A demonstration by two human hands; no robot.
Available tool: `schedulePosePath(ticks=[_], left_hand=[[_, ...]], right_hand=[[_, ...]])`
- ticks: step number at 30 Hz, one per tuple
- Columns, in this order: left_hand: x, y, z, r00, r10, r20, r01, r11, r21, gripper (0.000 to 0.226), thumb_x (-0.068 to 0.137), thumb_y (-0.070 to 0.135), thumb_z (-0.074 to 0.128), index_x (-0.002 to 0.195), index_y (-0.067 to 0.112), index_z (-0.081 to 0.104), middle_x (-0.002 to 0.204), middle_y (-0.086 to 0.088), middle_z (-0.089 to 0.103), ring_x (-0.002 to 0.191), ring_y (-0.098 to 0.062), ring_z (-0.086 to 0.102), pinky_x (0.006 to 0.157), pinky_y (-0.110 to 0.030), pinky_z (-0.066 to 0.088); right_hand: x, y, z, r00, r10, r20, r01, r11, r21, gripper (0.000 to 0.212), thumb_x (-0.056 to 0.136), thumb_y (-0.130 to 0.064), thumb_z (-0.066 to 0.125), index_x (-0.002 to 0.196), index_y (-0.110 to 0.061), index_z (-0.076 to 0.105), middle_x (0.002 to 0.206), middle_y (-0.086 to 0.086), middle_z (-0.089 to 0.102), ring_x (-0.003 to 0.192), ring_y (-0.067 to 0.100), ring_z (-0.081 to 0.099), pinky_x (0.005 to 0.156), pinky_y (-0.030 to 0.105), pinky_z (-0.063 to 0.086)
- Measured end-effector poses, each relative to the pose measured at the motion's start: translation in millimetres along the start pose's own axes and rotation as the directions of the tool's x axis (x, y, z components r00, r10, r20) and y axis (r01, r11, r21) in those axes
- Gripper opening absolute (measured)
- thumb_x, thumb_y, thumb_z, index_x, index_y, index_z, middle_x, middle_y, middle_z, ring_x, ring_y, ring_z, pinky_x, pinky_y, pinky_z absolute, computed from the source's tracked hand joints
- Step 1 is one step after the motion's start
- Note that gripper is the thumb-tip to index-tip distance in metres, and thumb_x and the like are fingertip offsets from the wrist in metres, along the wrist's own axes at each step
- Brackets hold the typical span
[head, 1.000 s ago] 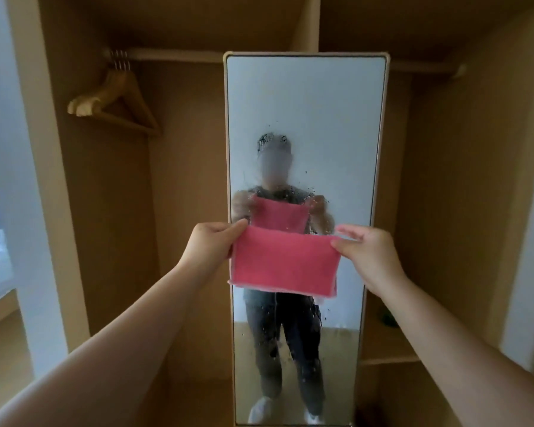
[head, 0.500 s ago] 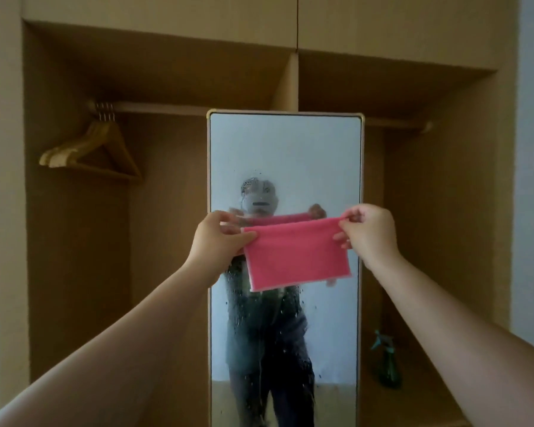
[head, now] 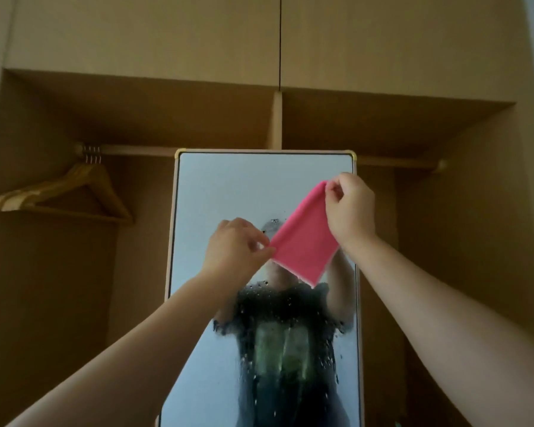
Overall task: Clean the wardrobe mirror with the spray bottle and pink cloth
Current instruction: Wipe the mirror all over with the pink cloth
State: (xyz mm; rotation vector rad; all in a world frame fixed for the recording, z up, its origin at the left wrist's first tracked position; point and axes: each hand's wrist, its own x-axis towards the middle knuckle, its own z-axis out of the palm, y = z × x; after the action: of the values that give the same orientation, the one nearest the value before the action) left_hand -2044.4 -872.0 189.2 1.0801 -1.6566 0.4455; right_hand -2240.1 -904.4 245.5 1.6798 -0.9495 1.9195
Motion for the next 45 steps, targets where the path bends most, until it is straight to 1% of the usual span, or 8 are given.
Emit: schedulePosePath(ticks=[3, 6, 9, 13, 19, 31, 37, 45], left_hand=[[13, -8, 12, 0.995, 0.065, -0.08, -0.061, 0.997, 0.054, 0.013, 0.079, 0.035, 0.073, 0.091, 0.033, 0.075, 0.089, 0.014, 0.053, 0.092, -0.011, 0.042, 0.074, -0.027, 0.032], [20, -25, 12, 0.98, 0.073, -0.187, -0.067, 0.997, 0.04, 0.009, 0.08, 0.03, 0.066, 0.087, 0.034, 0.072, 0.085, 0.023, 0.047, 0.088, -0.007, 0.04, 0.072, -0.025, 0.032], [22, -52, 1, 0.964, 0.065, -0.257, -0.053, 0.997, 0.057, 0.011, 0.082, 0.034, 0.054, 0.085, 0.037, 0.064, 0.088, 0.022, 0.047, 0.091, -0.005, 0.039, 0.078, -0.027, 0.035], [19, -90, -19, 0.941, 0.021, -0.339, 0.023, 0.992, 0.127, 0.009, 0.088, 0.03, 0.054, 0.091, 0.033, 0.062, 0.098, 0.01, 0.052, 0.098, -0.013, 0.041, 0.087, -0.037, 0.039], [9, -117, -31, 0.901, -0.167, -0.4, 0.197, 0.98, 0.037, 0.022, 0.094, 0.015, 0.051, 0.116, 0.013, 0.052, 0.125, -0.013, 0.049, 0.118, -0.031, 0.042, 0.097, -0.047, 0.038], [14, -142, -13, 0.897, -0.367, -0.246, 0.288, 0.908, -0.305, 0.038, 0.104, 0.027, 0.034, 0.14, 0.02, 0.042, 0.096, 0.027, 0.054, 0.086, 0.022, 0.052, 0.073, -0.005, 0.03], [14, -140, -4, 0.874, -0.386, -0.295, 0.271, 0.891, -0.363, 0.039, 0.103, 0.027, 0.035, 0.142, 0.021, 0.043, 0.124, 0.011, 0.051, 0.116, -0.003, 0.043, 0.098, -0.021, 0.027], [16, -138, 0, 0.865, -0.388, -0.318, 0.261, 0.889, -0.376, 0.028, 0.104, 0.02, 0.036, 0.127, 0.022, 0.052, 0.091, 0.025, 0.055, 0.078, 0.025, 0.052, 0.066, 0.001, 0.035]], right_hand=[[2, 11, 17, 0.993, -0.098, 0.068, 0.101, 0.994, -0.041, 0.015, 0.097, -0.009, 0.052, 0.084, -0.009, 0.06, 0.114, 0.004, 0.06, 0.097, 0.008, 0.052, 0.089, 0.021, 0.043], [-8, 20, 31, 0.975, -0.2, 0.094, 0.21, 0.971, -0.112, 0.012, 0.097, -0.012, 0.053, 0.096, -0.011, 0.065, 0.14, 0.006, 0.049, 0.117, 0.011, 0.05, 0.088, 0.005, 0.035], [-22, 28, 46, 0.949, -0.212, 0.232, 0.264, 0.939, -0.222, 0.034, 0.1, -0.025, 0.044, 0.129, -0.009, 0.055, 0.16, 0.011, 0.016, 0.138, 0.029, 0.036, 0.107, 0.028, 0.035], [-30, 34, 57, 0.936, -0.176, 0.305, 0.309, 0.828, -0.469, 0.058, 0.101, -0.043, 0.029, 0.149, -0.009, 0.031, 0.16, 0.02, -0.002, 0.142, 0.045, 0.024, 0.112, 0.044, 0.013], [-30, 30, 59, 0.937, -0.125, 0.326, 0.296, 0.781, -0.551, 0.057, 0.099, -0.04, 0.026, 0.147, -0.011, 0.036, 0.153, 0.02, 0.03, 0.141, 0.044, 0.027, 0.114, 0.062, 0.02], [6, 40, 50, 0.914, -0.15, 0.376, 0.315, 0.847, -0.428, 0.071, 0.087, -0.027, 0.021, 0.155, -0.017, 0.003, 0.163, -0.001, 0.0, 0.148, 0.016, -0.012, 0.119, 0.044, -0.011], [35, 50, 51, 0.929, -0.153, 0.339, 0.291, 0.866, -0.407, 0.072, 0.095, -0.052, 0.004, 0.155, -0.013, -0.003, 0.163, 0.002, -0.008, 0.149, 0.019, -0.01, 0.119, 0.042, -0.009], [36, 61, 65, 0.934, -0.189, 0.305, 0.329, 0.789, -0.52, 0.074, 0.097, -0.054, -0.004, 0.154, -0.008, 0.005, 0.163, 0.011, 0.003, 0.149, 0.028, 0.001, 0.119, 0.045, -0.004]])
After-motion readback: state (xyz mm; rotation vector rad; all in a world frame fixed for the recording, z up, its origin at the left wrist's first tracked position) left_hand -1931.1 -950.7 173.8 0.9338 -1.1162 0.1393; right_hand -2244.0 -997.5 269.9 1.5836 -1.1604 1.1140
